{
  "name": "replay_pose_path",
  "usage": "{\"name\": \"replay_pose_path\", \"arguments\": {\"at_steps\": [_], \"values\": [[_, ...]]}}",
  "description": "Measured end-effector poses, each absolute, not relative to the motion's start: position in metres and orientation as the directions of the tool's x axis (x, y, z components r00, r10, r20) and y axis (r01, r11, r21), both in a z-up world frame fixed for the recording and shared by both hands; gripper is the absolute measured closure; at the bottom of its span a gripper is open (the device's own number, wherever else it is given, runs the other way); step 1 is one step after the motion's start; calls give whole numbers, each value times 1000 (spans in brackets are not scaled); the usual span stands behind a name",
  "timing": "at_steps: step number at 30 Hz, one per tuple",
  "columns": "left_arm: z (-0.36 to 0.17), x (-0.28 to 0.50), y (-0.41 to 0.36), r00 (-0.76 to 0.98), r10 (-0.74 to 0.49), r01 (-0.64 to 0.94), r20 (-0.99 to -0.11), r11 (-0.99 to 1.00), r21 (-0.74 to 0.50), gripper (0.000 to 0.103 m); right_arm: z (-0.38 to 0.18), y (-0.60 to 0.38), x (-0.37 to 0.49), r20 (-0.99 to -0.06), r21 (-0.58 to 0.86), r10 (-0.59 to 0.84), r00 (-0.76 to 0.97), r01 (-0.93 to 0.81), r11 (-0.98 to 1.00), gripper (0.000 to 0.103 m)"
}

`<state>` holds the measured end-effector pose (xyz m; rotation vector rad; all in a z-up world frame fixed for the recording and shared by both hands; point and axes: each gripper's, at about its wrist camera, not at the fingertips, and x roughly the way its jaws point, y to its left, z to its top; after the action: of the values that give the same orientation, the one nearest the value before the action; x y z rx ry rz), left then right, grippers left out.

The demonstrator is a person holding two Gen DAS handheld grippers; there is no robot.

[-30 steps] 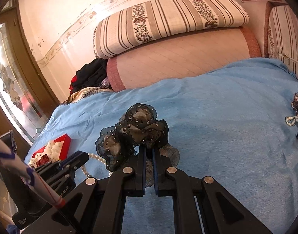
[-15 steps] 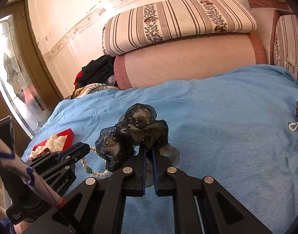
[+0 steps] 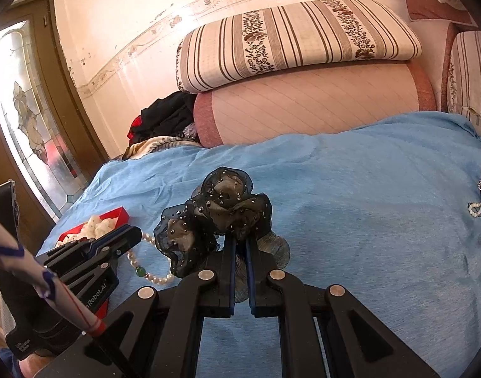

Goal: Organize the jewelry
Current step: 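Carry the pearl bracelet and black lace scrunchie over the red box with both tools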

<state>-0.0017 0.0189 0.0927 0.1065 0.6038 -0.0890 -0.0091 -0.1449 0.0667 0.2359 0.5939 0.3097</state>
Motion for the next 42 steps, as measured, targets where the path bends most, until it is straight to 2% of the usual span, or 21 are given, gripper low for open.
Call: {"name": "replay_pose_path", "arguments": {"at_steps": [9,16,24,29,38,42], "values": [[123,-36,58,855,-45,71,-517,997,32,94,80,-122,-31,-474,321,387,791,-254,912,96],[151,-80,123,880,43,-36,-473,999,24,94,92,-80,-50,-452,334,458,766,-330,883,96],[137,-122,226,825,188,-239,-533,971,-26,94,93,-13,-59,-461,366,569,681,-438,821,96],[116,-130,271,780,225,-326,-584,943,-72,94,79,34,-56,-502,374,620,603,-495,785,96],[83,-117,292,695,213,-371,-687,924,-89,94,39,86,-41,-620,357,598,508,-496,791,96],[82,-116,288,691,223,-371,-688,926,-72,94,29,93,-34,-663,343,577,477,-492,800,89]]}}
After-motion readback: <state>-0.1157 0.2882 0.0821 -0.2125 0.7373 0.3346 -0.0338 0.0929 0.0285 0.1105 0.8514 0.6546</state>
